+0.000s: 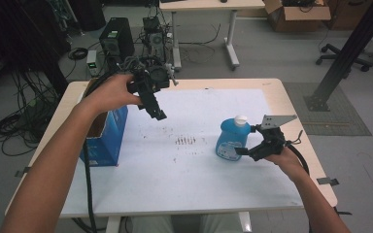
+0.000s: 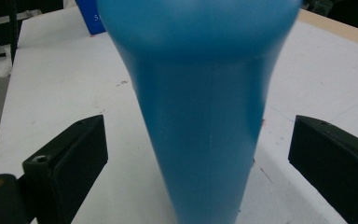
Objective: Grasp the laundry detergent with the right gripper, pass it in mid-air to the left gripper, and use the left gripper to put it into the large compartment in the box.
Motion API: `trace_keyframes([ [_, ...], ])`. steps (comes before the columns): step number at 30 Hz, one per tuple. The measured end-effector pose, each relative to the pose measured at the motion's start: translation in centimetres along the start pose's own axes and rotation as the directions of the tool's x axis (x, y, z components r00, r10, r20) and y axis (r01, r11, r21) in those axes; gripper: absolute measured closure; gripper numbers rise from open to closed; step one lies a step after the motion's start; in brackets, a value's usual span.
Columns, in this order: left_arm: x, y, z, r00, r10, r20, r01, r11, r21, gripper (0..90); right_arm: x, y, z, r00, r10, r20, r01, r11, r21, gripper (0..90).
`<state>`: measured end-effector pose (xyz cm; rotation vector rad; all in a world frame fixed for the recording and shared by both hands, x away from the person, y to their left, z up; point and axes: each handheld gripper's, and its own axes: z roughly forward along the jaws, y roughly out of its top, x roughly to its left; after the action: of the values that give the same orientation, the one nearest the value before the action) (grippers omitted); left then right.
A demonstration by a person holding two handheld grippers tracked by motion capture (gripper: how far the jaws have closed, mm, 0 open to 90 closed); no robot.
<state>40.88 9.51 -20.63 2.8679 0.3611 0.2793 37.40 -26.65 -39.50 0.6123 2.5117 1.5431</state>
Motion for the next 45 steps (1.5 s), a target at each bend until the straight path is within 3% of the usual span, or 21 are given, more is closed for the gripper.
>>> trace_keyframes([
  [16, -0.1, 0.0, 0.0, 1.0000, 0.004, 0.000, -0.003, 1.0000, 0.007, 5.6, 0.0, 0.0, 1.5, 1.0000, -0.002, -0.002, 0.002, 1.000, -0.022, 9.5],
  [21, -0.1, 0.1, 0.1, 1.0000, 0.003, -0.001, -0.003, 1.0000, 0.005, 5.7, -0.1, -0.2, 1.6, 1.0000, -0.005, -0.002, 0.005, 1.000, -0.029, 17.4],
  [29, -0.1, 0.0, 0.0, 1.0000, 0.002, -0.001, -0.002, 1.0000, 0.006, 5.7, -0.1, -0.3, 1.6, 1.0000, -0.006, 0.005, 0.006, 1.000, -0.027, 17.6],
  [45, 0.0, 0.0, 0.2, 1.0000, 0.001, 0.001, -0.001, 1.0000, 0.010, 5.7, 0.0, -0.2, 1.8, 0.9997, -0.025, 0.001, 0.025, 0.999, -0.037, 28.0],
])
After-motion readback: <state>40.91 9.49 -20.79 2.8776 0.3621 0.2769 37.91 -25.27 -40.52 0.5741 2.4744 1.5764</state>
